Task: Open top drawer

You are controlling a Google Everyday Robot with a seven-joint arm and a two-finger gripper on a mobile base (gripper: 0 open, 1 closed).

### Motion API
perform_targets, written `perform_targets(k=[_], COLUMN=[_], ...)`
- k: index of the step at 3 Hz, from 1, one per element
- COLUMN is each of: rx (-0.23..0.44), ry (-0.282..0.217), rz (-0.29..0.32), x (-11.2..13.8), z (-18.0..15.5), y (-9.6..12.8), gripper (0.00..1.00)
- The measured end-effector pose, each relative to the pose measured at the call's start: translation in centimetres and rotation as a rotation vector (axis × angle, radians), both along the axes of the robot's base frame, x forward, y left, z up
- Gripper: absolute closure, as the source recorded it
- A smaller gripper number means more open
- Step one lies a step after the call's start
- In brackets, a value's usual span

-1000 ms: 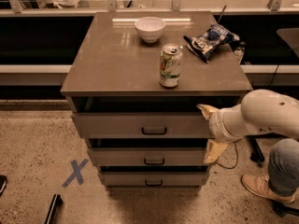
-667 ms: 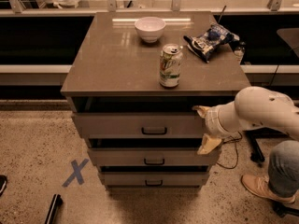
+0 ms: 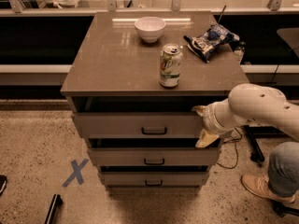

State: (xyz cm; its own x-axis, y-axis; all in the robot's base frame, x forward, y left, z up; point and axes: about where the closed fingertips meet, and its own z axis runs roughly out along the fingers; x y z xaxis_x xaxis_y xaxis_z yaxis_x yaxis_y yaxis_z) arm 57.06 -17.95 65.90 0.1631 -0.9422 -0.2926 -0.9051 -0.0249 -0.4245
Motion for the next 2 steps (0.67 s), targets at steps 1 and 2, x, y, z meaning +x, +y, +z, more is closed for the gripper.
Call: perform_targets(k=[1, 2], rx=[-0.005, 0.008], ry=[0.014, 0.037], rz=[0.001, 0.008], x=[0.0, -1.4], z=[-0.4, -0.7], y=[0.1, 0.1], gripper=[0.35, 0.42])
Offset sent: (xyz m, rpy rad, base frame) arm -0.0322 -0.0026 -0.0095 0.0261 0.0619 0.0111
